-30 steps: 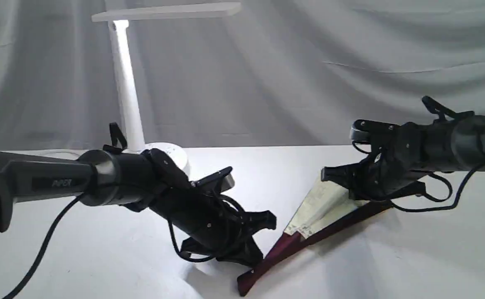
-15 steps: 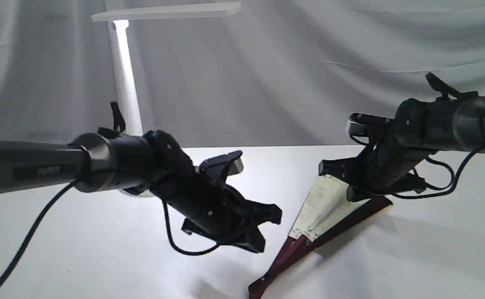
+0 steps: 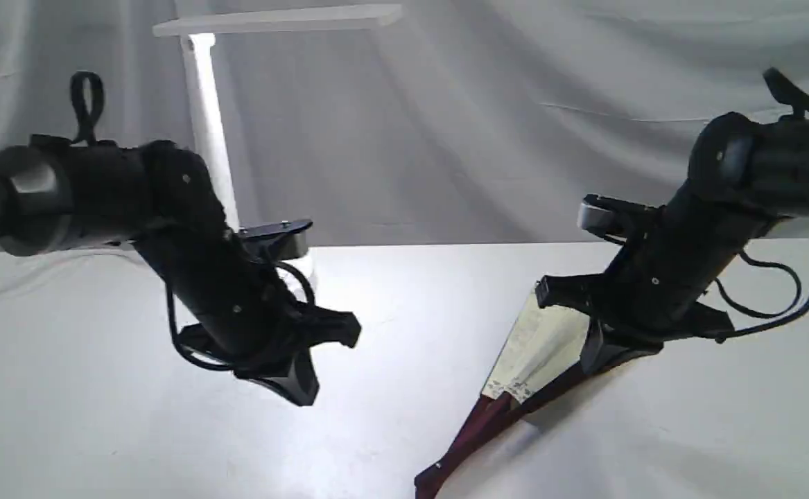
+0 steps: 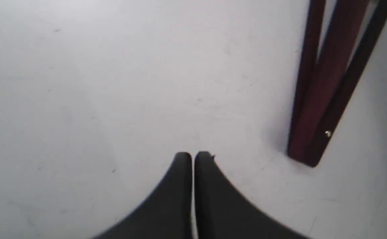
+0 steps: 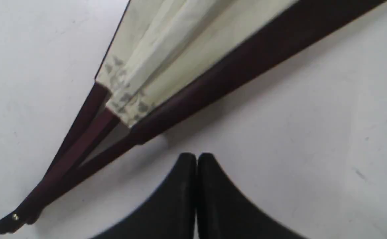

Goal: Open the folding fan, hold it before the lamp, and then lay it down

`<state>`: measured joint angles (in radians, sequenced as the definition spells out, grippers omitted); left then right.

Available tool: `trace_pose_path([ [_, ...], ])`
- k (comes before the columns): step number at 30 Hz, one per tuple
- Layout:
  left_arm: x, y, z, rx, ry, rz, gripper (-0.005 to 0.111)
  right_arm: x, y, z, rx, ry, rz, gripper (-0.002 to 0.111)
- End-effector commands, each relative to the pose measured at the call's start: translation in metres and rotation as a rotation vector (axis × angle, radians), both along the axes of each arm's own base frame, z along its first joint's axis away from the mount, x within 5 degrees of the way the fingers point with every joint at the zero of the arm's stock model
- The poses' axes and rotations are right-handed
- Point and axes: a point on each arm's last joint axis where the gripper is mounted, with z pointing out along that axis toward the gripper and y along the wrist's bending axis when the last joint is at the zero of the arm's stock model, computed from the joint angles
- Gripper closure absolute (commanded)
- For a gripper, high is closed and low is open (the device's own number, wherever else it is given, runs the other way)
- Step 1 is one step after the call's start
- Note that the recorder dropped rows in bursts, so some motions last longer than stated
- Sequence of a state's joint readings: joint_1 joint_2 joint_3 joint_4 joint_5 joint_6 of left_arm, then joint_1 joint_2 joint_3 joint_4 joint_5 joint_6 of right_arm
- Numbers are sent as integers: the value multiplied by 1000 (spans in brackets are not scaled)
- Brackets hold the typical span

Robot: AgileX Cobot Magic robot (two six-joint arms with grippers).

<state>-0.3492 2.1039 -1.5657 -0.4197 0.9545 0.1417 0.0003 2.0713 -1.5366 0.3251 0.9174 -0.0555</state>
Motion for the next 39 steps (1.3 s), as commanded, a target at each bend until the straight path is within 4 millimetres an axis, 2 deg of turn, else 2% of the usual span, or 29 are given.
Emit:
trace_pose_path([
  [1,-7,19,14,14,-11,30,107,-16,4,3,45,-15,6,108],
  [8,-29,52,26,191,-59,28,107,-43,9,-7,126,-30,-76,108],
  [15,-48,82,29,167,-25,75,107,-66,17,-29,238,-21,-107,108],
  [19,-59,100,27,178,-2,111,107,-71,20,-39,309,-64,-184,108],
  [21,-65,105,27,184,-2,102,107,-70,19,-42,311,-97,-220,104],
  [28,-72,107,23,192,10,71,107,-65,15,-42,332,-145,-358,74],
  [31,-72,107,22,193,15,70,107,-63,14,-41,348,-159,-408,66],
  [35,-72,107,22,193,15,70,107,-59,15,-45,408,-153,-502,64],
  [39,-73,106,22,187,22,76,107,-55,20,-58,491,-116,-540,64],
])
